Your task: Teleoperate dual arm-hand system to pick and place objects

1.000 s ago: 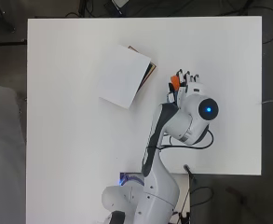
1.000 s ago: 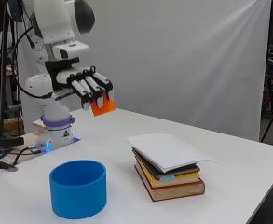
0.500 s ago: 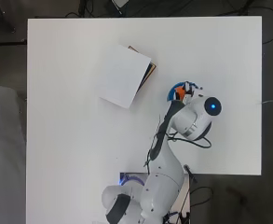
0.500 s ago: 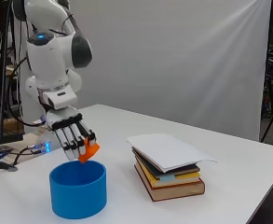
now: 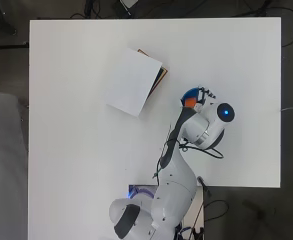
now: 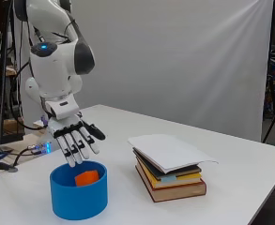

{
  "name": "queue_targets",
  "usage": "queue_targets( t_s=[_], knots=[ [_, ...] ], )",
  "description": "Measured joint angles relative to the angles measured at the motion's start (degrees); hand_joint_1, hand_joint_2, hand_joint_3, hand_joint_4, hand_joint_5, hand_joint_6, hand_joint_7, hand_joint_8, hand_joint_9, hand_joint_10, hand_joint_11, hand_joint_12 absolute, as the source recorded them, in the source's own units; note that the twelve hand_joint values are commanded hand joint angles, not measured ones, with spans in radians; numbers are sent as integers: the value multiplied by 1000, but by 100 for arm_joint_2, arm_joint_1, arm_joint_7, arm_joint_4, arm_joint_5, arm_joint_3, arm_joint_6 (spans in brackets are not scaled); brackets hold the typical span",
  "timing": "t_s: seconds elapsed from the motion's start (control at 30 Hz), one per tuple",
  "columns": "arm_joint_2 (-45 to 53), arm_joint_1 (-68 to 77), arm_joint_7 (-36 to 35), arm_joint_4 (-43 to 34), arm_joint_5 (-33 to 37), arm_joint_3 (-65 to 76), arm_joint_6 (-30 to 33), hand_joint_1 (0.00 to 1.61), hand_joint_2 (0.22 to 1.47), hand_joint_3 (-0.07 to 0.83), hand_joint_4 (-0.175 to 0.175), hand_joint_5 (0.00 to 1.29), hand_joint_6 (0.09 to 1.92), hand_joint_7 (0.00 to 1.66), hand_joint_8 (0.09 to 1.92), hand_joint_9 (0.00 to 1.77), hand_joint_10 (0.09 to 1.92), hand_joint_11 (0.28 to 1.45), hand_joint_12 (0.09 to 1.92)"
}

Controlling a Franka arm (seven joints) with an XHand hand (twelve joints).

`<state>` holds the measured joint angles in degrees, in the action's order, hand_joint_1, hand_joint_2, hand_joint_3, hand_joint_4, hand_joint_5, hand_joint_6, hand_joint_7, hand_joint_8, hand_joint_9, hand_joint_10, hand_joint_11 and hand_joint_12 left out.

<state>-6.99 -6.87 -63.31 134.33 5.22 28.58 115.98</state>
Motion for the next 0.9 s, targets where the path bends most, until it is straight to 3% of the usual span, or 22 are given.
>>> queue_targets(
  t_s=[0.07,0.2,0.3,0.43,0.63,0.9],
  knots=[
    [108,-7,334,-143,-2,-48,-218,21,860,-23,40,11,87,56,87,221,87,405,87],
    [89,-10,763,-203,55,-118,-207,0,892,4,58,28,87,150,87,300,87,425,87],
    [55,-18,700,-371,100,-182,-226,24,923,4,52,113,87,282,87,408,87,445,87],
    [-316,-22,670,-1034,58,-488,-915,71,956,5,69,251,87,336,87,470,87,454,87],
    [-741,20,786,-2281,-118,-1025,-2311,136,921,-10,77,282,87,321,87,501,87,457,87],
    [-1253,122,805,-2616,-399,-2017,-3064,150,920,-3,86,284,87,283,87,458,87,431,87]
  ],
)
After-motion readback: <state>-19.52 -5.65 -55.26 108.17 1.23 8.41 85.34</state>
